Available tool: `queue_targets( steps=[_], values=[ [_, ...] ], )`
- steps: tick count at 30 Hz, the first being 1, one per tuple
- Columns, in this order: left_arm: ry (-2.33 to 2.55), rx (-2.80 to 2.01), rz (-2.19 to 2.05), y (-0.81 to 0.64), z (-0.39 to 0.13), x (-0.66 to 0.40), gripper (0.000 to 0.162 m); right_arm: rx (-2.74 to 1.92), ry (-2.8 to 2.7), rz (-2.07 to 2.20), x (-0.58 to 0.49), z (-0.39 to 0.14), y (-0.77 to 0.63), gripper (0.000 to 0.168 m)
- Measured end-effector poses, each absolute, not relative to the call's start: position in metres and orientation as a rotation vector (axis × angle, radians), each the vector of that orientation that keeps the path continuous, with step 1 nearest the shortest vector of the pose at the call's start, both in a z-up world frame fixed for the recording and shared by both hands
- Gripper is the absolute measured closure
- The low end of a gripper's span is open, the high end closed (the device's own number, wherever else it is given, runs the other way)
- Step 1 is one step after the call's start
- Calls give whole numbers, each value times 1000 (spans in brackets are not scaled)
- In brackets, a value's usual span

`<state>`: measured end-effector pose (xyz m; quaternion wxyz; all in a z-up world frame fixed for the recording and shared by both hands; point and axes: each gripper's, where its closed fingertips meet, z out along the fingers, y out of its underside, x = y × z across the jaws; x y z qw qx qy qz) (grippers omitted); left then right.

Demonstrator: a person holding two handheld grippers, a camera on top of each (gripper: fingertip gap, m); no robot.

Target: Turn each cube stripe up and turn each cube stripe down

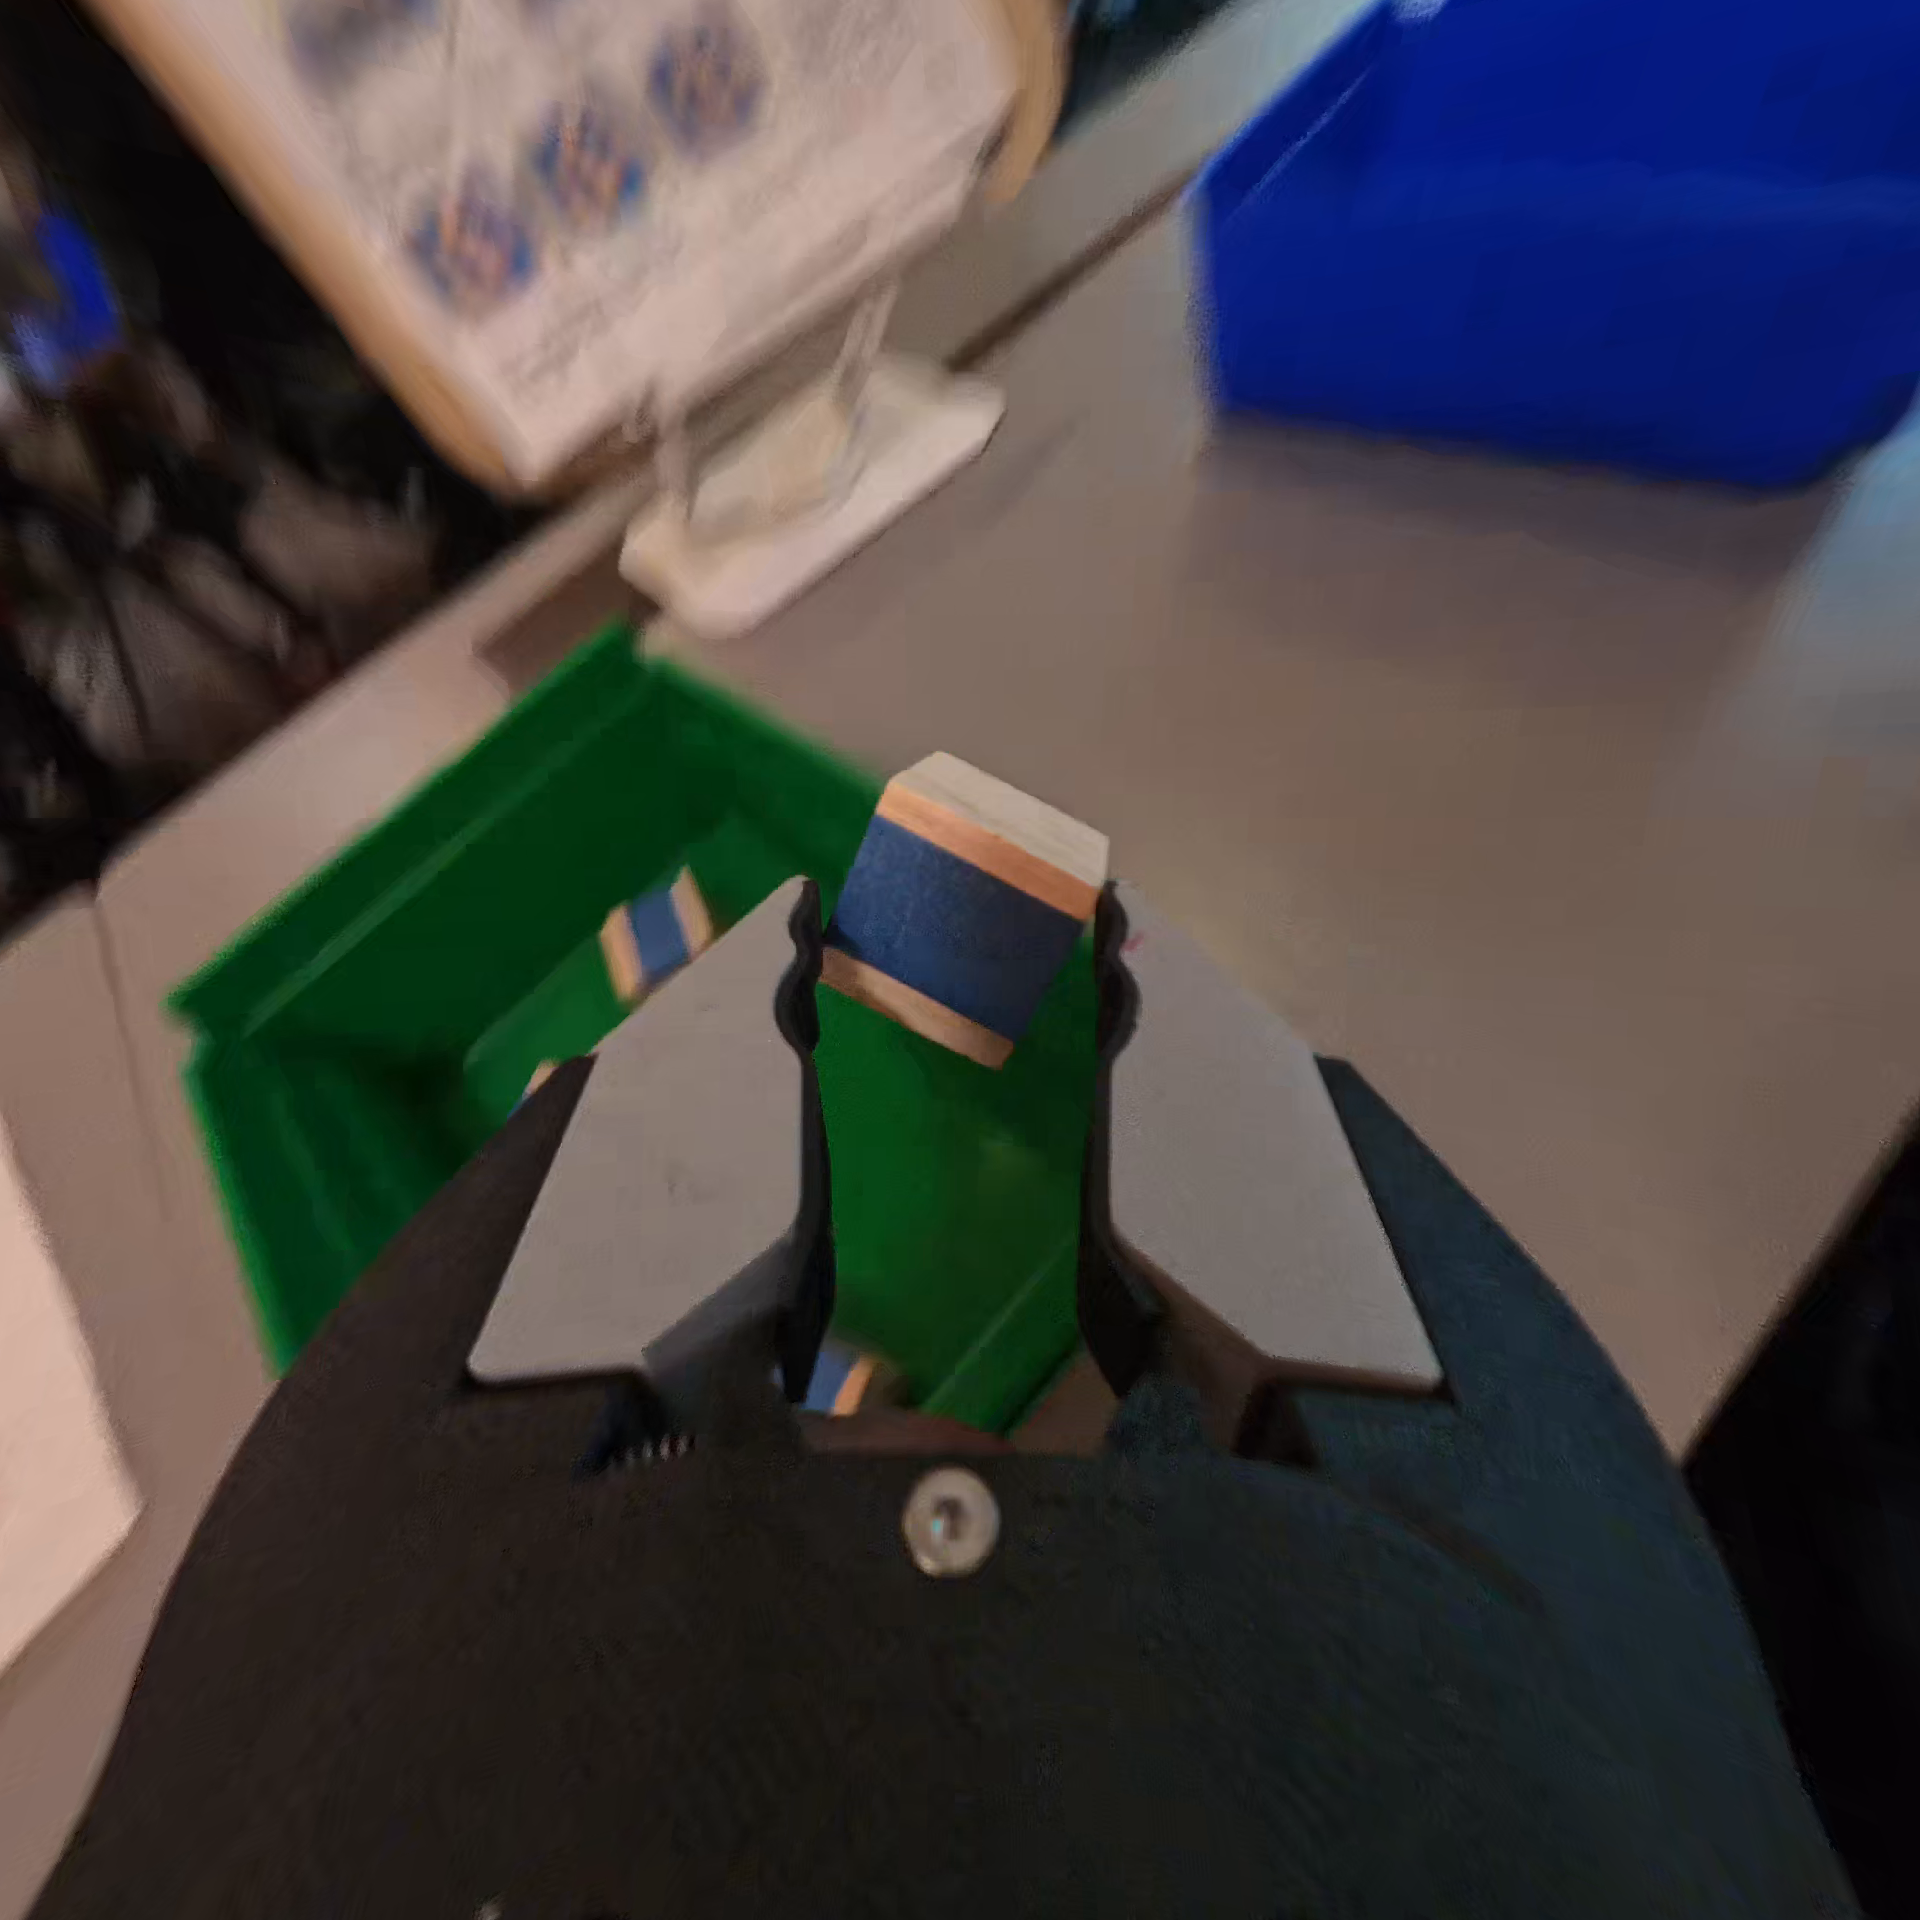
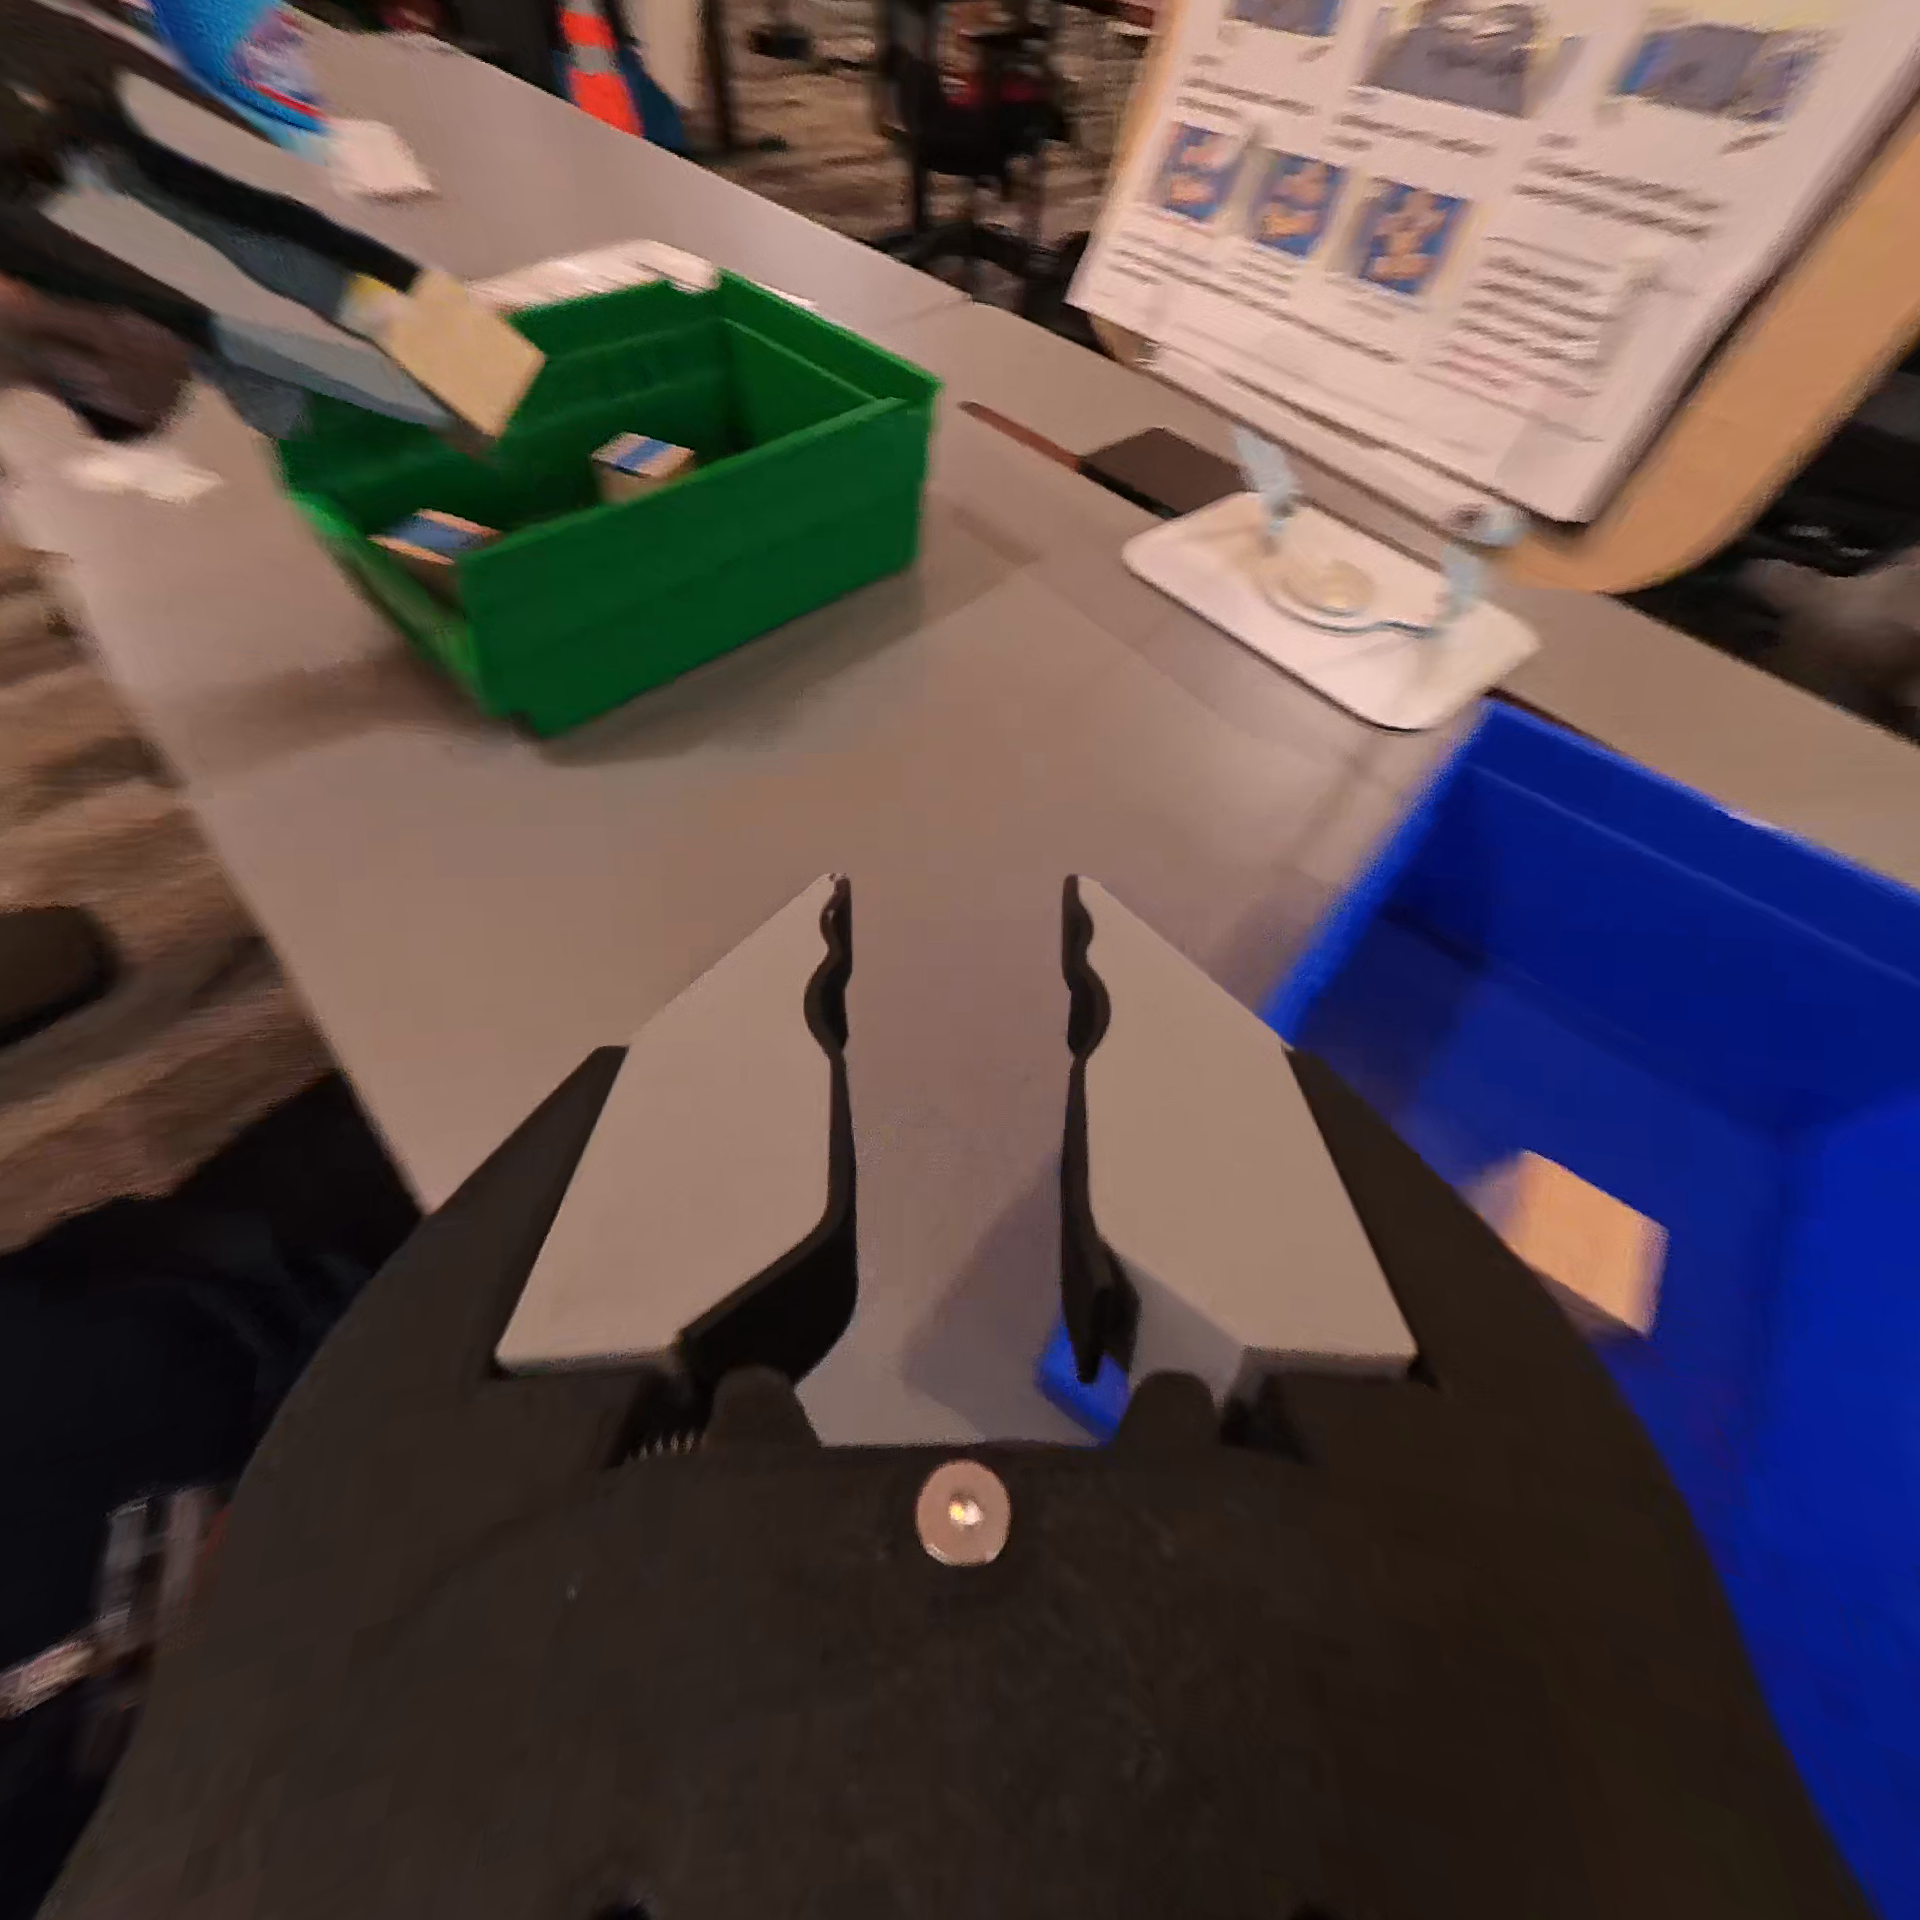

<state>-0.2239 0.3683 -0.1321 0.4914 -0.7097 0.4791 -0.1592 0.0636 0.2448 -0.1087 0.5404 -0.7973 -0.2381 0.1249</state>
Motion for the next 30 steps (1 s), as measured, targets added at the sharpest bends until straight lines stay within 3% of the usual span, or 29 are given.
queue_targets(
  steps=[5, 8, 12, 15, 18, 30],
  values=[
    [1130, -988, -538, 245, -61, -163, 111, -1774, -769, 899, -36, -102, 207, 115],
    [1190, -786, -599, 184, -59, -138, 112, -1664, -809, 1239, -77, -87, 179, 100],
    [1222, -712, -583, 157, -64, -118, 112, -1543, -847, 1491, -103, -74, 152, 99],
    [1225, -681, -588, 146, -62, -112, 112, -1531, -865, 1514, -114, -76, 148, 99],
    [1227, -668, -616, 141, -62, -109, 111, -1495, -912, 1529, -118, -77, 141, 128],
    [1298, -760, -638, 151, -84, -115, 116, -1609, -977, 1240, -97, -91, 155, 129]
  ],
)
